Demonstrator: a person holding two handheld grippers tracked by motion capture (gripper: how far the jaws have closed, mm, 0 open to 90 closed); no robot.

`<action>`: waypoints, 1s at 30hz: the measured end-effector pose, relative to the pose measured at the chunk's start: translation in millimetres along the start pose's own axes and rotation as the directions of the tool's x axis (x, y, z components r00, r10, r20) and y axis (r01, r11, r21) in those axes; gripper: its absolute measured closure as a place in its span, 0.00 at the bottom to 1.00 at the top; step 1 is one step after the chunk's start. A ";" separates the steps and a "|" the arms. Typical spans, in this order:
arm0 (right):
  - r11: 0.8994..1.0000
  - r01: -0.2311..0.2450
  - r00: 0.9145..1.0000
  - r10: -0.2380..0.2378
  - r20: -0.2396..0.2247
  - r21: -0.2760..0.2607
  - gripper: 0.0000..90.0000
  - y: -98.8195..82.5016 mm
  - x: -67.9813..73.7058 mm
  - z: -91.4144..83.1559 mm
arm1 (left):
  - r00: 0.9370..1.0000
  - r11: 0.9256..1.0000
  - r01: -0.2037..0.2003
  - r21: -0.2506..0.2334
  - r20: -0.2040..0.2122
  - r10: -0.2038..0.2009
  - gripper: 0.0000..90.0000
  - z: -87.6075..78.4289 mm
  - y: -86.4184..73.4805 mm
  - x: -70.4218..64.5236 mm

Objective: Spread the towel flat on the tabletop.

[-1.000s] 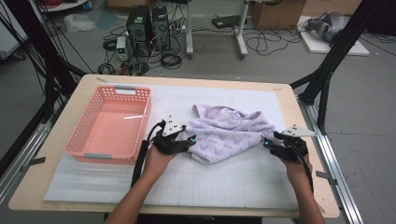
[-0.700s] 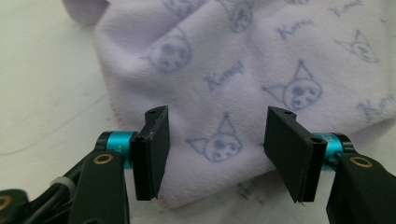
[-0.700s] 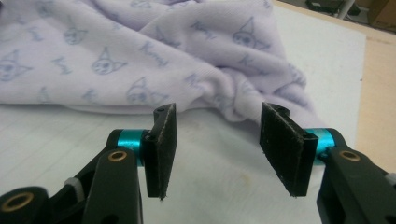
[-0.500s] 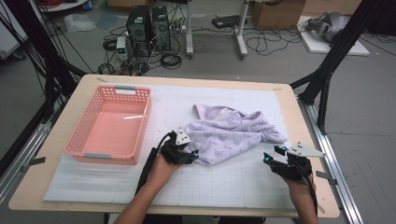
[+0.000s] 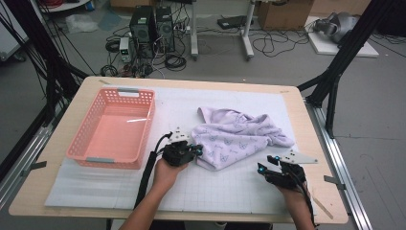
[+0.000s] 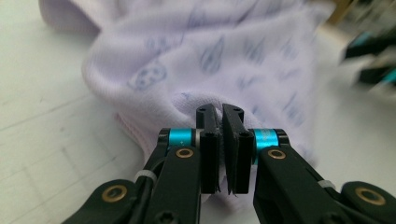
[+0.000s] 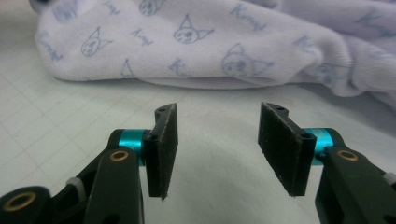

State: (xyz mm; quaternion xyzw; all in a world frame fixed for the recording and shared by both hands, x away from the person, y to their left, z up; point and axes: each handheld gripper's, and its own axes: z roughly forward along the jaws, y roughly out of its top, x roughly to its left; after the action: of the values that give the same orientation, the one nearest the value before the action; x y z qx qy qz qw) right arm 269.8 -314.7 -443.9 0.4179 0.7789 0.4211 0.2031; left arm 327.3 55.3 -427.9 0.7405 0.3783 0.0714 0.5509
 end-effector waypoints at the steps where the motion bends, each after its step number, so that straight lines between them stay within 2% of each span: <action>1: 1.000 0.005 1.000 -0.005 -0.005 0.008 0.54 0.2 1.2 3.6 | 1.000 0.999 0.017 -0.033 0.007 -0.016 0.95 -3.2 2.4 0.5; 2: 1.000 0.007 1.000 -0.007 -0.009 0.015 0.55 0.7 2.2 6.8 | 1.000 0.999 0.017 -0.033 0.007 -0.016 0.95 -3.2 2.4 0.5; 3: 1.000 0.011 1.000 -0.011 -0.011 0.022 0.56 1.5 3.2 9.9 | 0.999 0.995 0.044 -0.087 0.017 -0.042 0.95 -9.1 6.7 2.2; 4: 0.999 0.016 1.000 -0.015 -0.021 0.028 0.57 2.7 4.2 13.4 | 0.999 0.995 0.044 -0.087 0.017 -0.042 0.95 -9.1 6.7 2.2; 6: 0.999 0.026 0.999 -0.025 -0.024 0.038 0.58 6.4 6.9 19.6 | 0.998 0.989 0.057 -0.138 -0.006 -0.058 0.95 -15.4 11.5 5.0; 9: 0.998 0.038 0.998 -0.036 -0.050 0.042 0.61 12.6 10.9 28.9 | 0.998 0.985 0.055 -0.166 -0.029 -0.060 0.95 -19.9 14.6 9.2; 13: 0.994 0.085 0.992 -0.079 -0.096 0.062 0.64 20.8 19.2 42.6 | 0.997 0.981 0.057 -0.187 -0.049 -0.067 0.95 -22.5 17.0 14.1; 17: 0.993 0.101 0.990 -0.094 -0.104 0.067 0.60 27.0 23.6 53.2 | 0.995 0.983 0.035 -0.182 -0.087 -0.052 0.95 -21.9 19.4 18.5; 19: 0.983 0.155 0.985 -0.146 -0.097 0.098 0.64 32.0 27.2 62.3 | 0.993 0.985 0.022 -0.173 -0.108 -0.041 0.95 -20.0 19.5 20.5; 20: 0.980 0.171 0.980 -0.159 -0.119 0.100 0.71 33.3 26.4 63.6 | 0.993 0.985 0.022 -0.173 -0.108 -0.041 0.95 -20.0 19.5 20.5; 22: 0.980 0.174 0.975 -0.159 -0.155 0.092 0.81 33.8 23.9 64.8 | 0.992 0.985 0.019 -0.169 -0.117 -0.039 0.95 -19.1 19.3 22.5; 23: 0.980 0.174 0.975 -0.159 -0.155 0.092 0.81 33.8 23.9 64.8 | 0.992 0.986 0.018 -0.166 -0.122 -0.039 0.95 -18.9 19.1 23.2; 24: 0.981 0.174 0.974 -0.158 -0.163 0.089 0.93 33.8 23.4 64.7 | 0.991 0.986 0.019 -0.163 -0.127 -0.040 0.95 -18.7 19.0 24.0; 26: 0.978 0.189 0.970 -0.171 -0.175 0.090 0.96 33.8 23.9 63.7 | 0.991 0.988 0.013 -0.153 -0.133 -0.034 0.95 -18.9 18.5 24.5; 27: 0.973 0.205 0.959 -0.177 -0.221 0.109 0.96 34.5 20.5 58.8 | 0.990 0.989 0.006 -0.147 -0.136 -0.026 0.95 -19.1 18.4 24.6; 29: 0.967 0.221 0.949 -0.184 -0.257 0.124 0.96 31.2 15.1 47.1 | 0.990 0.991 -0.004 -0.133 -0.139 -0.015 0.95 -19.5 18.0 23.5; 30: 0.964 0.231 0.943 -0.189 -0.274 0.129 0.96 28.5 11.3 39.8 | 0.990 0.994 -0.022 -0.108 -0.140 0.007 0.95 -19.1 17.4 21.0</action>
State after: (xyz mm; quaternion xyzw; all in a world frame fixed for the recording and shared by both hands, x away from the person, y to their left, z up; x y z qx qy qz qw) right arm 303.7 -277.7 -442.3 0.2884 0.8701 0.3844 0.1091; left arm 340.5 81.4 -412.0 0.7053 0.4060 0.1474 0.5622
